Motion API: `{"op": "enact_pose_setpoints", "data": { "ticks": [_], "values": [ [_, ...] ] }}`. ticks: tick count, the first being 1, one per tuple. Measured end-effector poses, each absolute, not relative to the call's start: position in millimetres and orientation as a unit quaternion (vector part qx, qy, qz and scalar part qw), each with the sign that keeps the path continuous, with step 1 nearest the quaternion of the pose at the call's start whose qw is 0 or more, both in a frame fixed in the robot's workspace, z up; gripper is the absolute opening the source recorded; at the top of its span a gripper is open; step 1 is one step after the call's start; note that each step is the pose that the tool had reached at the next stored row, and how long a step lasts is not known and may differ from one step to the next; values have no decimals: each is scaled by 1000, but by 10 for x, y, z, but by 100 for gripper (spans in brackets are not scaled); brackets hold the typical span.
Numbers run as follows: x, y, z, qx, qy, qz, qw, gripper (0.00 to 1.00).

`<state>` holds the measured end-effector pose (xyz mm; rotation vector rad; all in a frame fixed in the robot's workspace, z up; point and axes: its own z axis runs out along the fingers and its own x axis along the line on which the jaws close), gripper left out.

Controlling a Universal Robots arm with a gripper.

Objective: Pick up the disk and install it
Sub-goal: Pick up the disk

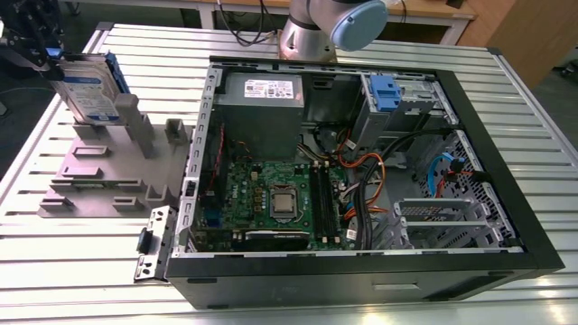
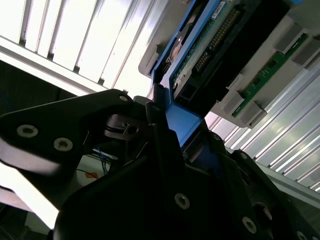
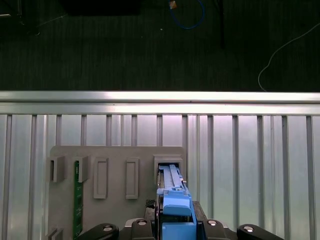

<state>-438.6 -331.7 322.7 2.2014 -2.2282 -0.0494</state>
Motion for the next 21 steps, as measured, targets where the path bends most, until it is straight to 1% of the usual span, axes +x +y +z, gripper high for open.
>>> {"op": "enact_pose_setpoints", "data": {
  "ticks": [21],
  "values": [
    [-4386,-3317,3373,703,-711,-16,4,36]
  ]
}}
